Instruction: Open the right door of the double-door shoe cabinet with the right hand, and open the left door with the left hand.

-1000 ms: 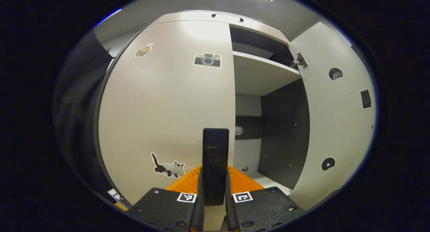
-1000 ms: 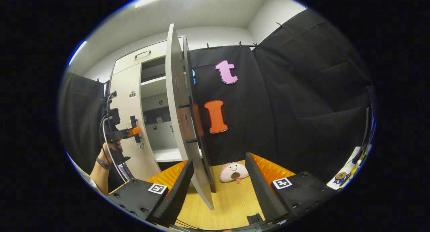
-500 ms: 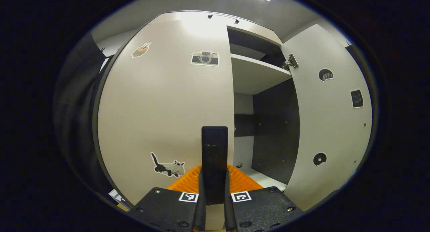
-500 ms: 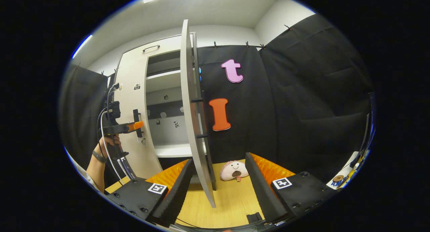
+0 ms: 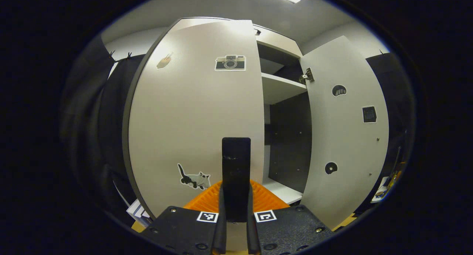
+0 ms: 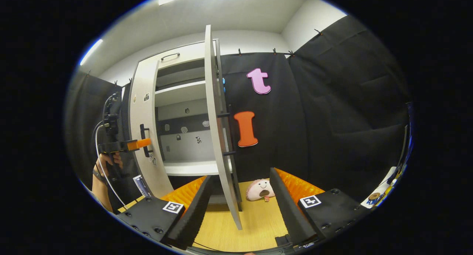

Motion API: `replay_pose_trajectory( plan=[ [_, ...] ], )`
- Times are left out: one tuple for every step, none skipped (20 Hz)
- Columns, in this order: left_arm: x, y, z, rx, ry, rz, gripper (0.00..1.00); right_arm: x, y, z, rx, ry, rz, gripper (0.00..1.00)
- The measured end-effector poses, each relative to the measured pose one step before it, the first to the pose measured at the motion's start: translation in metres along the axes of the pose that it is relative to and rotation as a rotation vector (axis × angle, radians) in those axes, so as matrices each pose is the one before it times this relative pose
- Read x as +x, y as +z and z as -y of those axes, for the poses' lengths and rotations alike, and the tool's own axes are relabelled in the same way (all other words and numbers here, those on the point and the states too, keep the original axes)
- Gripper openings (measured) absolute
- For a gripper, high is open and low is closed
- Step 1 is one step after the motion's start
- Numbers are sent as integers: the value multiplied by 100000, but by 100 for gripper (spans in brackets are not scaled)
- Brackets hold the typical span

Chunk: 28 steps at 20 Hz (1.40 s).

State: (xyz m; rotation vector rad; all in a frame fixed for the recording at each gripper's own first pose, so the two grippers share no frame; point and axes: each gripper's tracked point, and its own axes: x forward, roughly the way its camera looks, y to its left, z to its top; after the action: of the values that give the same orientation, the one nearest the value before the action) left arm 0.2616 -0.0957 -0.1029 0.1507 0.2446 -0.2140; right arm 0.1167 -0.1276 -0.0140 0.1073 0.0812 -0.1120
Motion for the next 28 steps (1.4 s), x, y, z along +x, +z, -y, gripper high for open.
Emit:
replay_pose_trajectory(
  plan=[
    [-324, -44, -106, 885, -123, -474, 22, 13, 12, -171, -106, 835, 99, 88],
    [-410, -16, -237, 1197, 90, -376, 22, 71, -104, -136, -83, 706, -274, 98],
    [-173, 78, -196, 942, 420, -234, 22, 115, -37, -168, -35, 560, -413, 98],
    [15, -84, -53, 824, 420, -289, 22, -52, -109, -173, -83, 424, -508, 89],
    [-128, -21, -117, 584, 295, -236, 22, -55, -64, -50, 61, 369, -429, 89],
    [-111, -44, -166, 374, 66, -83, 22, 24, -54, -169, 197, 424, -423, 88],
    [-186, 48, -176, 55, -191, 39, 22, 53, -89, -205, 275, 451, -524, 99],
    [-172, 61, -120, -372, -136, 16, 21, 53, -85, -254, 285, 521, -327, 99],
    [-228, -46, -93, -691, -25, -36, 22, 33, -9, -217, 269, 450, -320, 89],
    [-224, 20, -103, -919, 3, 67, 21, -28, -48, -195, 199, 307, -321, 89],
    [-170, 47, -147, -646, 398, 68, 21, -64, 19, -129, 104, 378, 72, 89],
    [-381, 5, -137, 312, 557, 303, 21, -41, 25, -172, -96, 400, 223, 99],
    [-198, 11, -242, 634, 670, 252, 21, 67, 83, -122, -380, 210, 203, 99],
    [-157, 46, -286, 302, 910, 291, 21, 47, -9, -44, -746, -176, 58, 98],
    [-62, 81, -393, 27, 1299, 247, 21, -7, -25, 26, -807, -547, -305, 88],
    [-141, 4, -323, -9, 1396, 281, 21, -103, -31, 8, -716, -282, -313, 88],
    [-117, 129, -449, -191, 1342, 552, 22, -61, 68, -34, -478, -440, -42, 98],
    [-109, 39, -323, -439, 1316, 449, 20, -89, 92, -44, -175, -310, 262, 98],
    [-173, 82, -297, -266, 1311, 426, 19, 65, 80, -65, 7, 5, 221, 98],
    [-55, 17, -316, -475, 1451, 419, 19, -32, 20, -122, 102, 91, 172, 88],
    [5, 67, -270, 295, 932, 494, 18, 12, 25, -120, -6, 14, 191, 88],
    [-38, 63, -349, -32, 765, 482, 18, -35, -84, -147, 187, -35, 117, 98],
    [-26, 79, -269, -98, 954, 479, 15, -42, -43, -168, 369, 358, -322, 98],
    [-8, -9, -292, 208, 976, 376, 16, -72, -57, -220, 500, 540, -204, 98],
    [32, -44, -365, 400, 1059, -7, 15, 0, -22, -61, 494, 256, -16, 98],
    [-92, -106, -392, 355, 1175, -106, 13, -33, -70, -76, 409, 55, -23, 98],
    [-70, -130, -454, 239, 1363, -437, 14, -24, 148, -61, 285, -77, 312, 98],
    [-99, 57, -491, 345, 1690, 125, 13, 6, 121, -30, 107, -54, 560, 98]
  ],
)
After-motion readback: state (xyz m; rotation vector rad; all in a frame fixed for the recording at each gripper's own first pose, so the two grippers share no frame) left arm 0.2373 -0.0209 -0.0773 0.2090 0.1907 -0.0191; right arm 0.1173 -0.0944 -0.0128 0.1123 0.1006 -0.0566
